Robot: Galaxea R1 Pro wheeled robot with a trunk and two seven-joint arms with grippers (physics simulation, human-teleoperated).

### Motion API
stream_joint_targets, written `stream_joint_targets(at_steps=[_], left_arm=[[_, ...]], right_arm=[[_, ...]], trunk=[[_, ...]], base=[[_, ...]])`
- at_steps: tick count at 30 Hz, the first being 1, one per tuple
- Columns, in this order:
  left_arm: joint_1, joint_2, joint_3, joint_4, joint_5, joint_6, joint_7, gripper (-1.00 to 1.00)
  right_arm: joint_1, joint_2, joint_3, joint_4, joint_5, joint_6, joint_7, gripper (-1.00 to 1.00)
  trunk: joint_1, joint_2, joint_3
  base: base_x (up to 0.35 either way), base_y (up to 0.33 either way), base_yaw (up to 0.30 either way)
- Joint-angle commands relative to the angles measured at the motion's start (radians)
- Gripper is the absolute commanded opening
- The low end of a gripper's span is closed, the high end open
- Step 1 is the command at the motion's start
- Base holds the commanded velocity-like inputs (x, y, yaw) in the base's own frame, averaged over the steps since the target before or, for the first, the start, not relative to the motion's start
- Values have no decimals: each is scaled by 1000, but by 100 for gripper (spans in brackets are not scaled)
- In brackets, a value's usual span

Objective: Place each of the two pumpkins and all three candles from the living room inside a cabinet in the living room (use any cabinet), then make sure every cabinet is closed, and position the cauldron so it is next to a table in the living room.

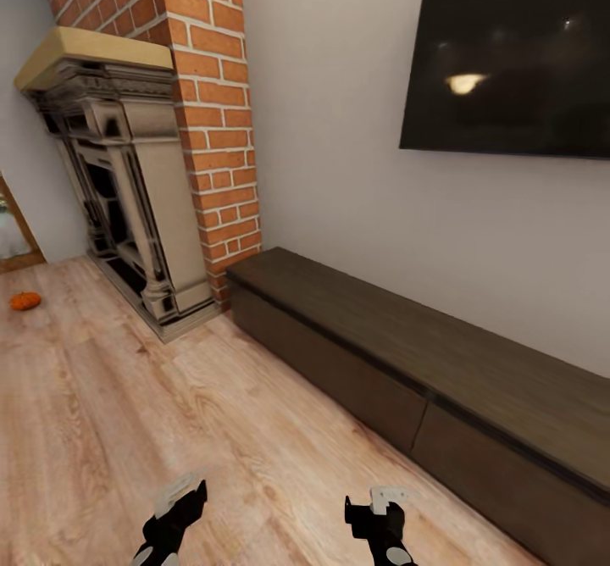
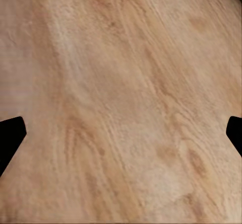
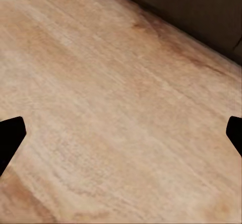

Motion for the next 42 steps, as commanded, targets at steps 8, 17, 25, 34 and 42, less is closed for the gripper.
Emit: stream_joint_targets(at_steps=[8, 17, 25, 34, 42], left_arm=[[-1, 2, -9, 9, 26, -5, 0, 100], [-2, 2, -9, 10, 27, -5, 0, 100], [-2, 5, -9, 10, 27, -5, 0, 100], [-2, 6, -9, 10, 28, -5, 0, 100], [-2, 6, -9, 10, 28, -5, 0, 100]], right_arm=[[-1, 0, 9, 1, -7, -4, -5, 100], [-1, 0, 9, 1, -6, -4, -5, 100], [-1, 0, 9, 0, -2, -4, -5, 100], [-1, 0, 9, -1, -2, -6, -2, 100], [-1, -1, 9, -3, -2, -15, 8, 100]], trunk=[[0, 0, -5], [0, 0, -10], [0, 0, -14], [0, 0, -20], [0, 0, -27]], base=[[89, 286, 289], [168, 281, 289], [266, 234, 289], [281, 219, 279], [288, 204, 227]])
